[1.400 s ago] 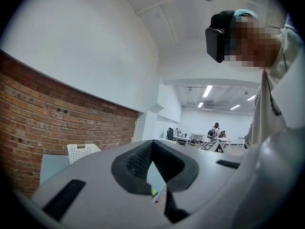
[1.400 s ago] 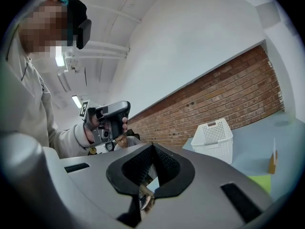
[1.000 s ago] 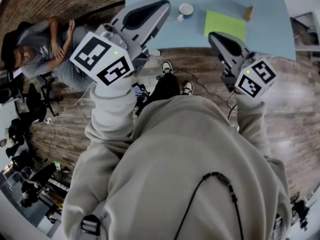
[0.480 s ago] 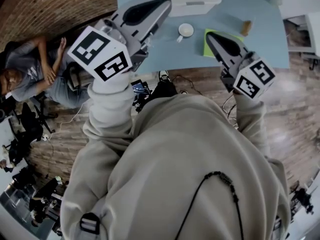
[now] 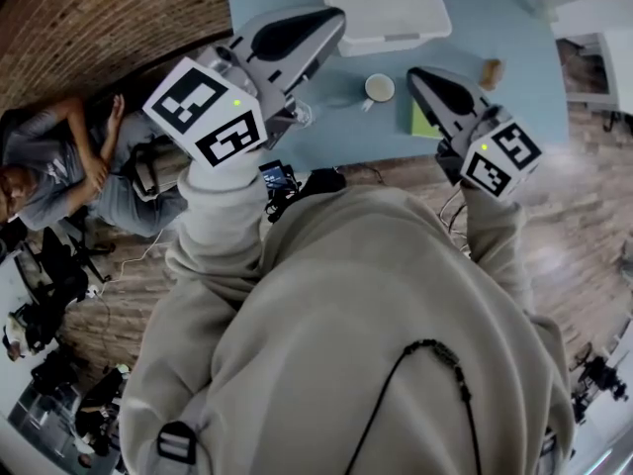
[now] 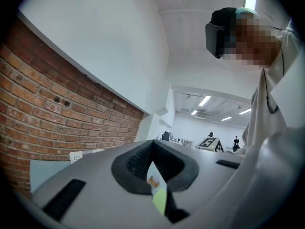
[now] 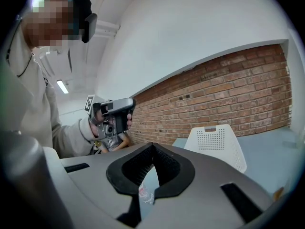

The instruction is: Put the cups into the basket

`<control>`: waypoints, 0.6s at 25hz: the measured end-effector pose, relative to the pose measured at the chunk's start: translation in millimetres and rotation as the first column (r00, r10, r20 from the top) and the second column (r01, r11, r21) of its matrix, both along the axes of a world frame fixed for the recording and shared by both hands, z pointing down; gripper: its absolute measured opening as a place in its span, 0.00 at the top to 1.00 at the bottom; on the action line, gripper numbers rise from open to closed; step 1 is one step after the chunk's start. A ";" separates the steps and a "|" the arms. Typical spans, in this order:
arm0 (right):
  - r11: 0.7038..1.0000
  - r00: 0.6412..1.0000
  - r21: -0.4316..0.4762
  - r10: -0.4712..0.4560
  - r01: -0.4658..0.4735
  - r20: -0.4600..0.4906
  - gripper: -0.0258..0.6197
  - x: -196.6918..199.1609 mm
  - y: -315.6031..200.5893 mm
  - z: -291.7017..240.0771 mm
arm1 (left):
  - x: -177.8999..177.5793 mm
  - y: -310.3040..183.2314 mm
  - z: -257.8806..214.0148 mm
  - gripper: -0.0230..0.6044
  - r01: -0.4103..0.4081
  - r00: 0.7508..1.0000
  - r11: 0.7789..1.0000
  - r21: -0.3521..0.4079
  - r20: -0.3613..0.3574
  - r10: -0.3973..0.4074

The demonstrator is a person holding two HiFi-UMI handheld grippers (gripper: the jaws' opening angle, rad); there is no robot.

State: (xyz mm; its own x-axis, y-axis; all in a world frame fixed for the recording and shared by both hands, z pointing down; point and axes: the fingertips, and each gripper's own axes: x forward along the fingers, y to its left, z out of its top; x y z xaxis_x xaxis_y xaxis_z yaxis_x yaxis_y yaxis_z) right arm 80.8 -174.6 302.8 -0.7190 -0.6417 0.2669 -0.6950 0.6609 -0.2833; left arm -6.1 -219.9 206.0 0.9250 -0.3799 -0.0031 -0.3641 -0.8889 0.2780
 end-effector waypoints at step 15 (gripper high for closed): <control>0.997 0.998 -0.072 0.013 -0.017 -0.063 0.94 -13.0 -12.5 29.6 | -25.7 -24.5 25.9 0.97 -0.017 0.999 0.999 -0.051 -0.036 0.015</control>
State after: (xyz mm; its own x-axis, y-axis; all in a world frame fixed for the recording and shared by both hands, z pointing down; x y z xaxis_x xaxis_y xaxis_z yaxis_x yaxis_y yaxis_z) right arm 67.7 -187.1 332.4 -0.6901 -0.6296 0.3569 -0.7223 0.6298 -0.2858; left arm -31.8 -244.4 231.9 0.9307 -0.3654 -0.0167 -0.3390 -0.8790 0.3354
